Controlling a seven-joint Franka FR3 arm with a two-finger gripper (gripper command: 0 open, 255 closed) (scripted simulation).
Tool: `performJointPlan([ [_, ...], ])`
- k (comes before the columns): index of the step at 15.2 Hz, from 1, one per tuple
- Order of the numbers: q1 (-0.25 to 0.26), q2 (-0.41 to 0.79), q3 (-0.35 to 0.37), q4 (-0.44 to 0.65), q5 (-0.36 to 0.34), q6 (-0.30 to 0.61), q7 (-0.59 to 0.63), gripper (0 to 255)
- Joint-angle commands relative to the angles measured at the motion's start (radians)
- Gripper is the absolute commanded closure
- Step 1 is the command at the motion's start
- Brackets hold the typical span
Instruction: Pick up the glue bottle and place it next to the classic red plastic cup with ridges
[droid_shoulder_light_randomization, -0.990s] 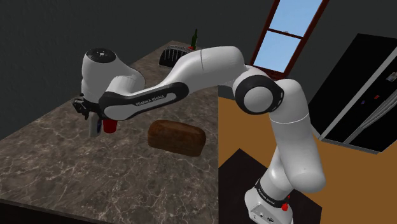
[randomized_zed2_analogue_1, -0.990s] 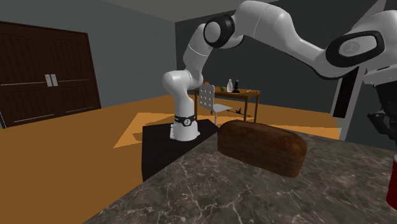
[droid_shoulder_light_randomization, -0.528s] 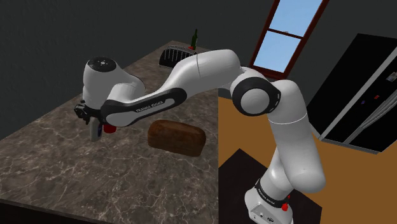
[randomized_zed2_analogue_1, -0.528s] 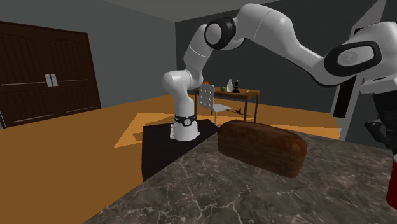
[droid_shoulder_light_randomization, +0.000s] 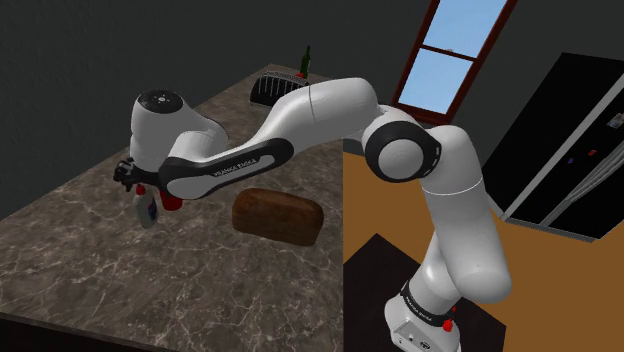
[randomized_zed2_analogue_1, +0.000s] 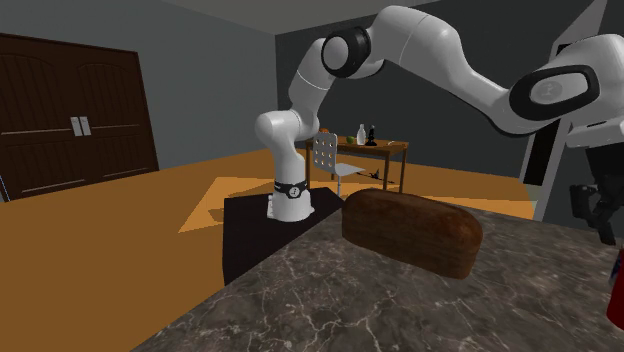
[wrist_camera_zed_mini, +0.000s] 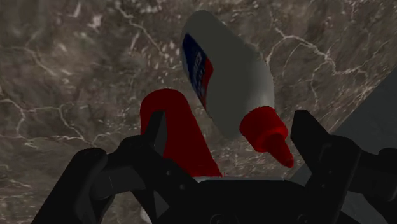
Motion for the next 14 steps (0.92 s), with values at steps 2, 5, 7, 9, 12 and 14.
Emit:
performJointPlan([
  [2, 0.000, 0.000, 0.000, 0.000, 0.000, 0.000, 0.000, 0],
  [5, 0.001, -0.087, 0.013, -0.050, 0.011, -0.039, -0.002, 0],
  [7, 0.001, -0.109, 0.016, -0.061, 0.015, -0.050, -0.003, 0],
  [9, 0.001, -0.109, 0.016, -0.061, 0.015, -0.050, -0.003, 0],
  [12, 0.001, -0.109, 0.016, -0.061, 0.015, -0.050, -0.003, 0],
  [14, 0.001, -0.109, 0.016, -0.061, 0.015, -0.050, -0.003, 0],
])
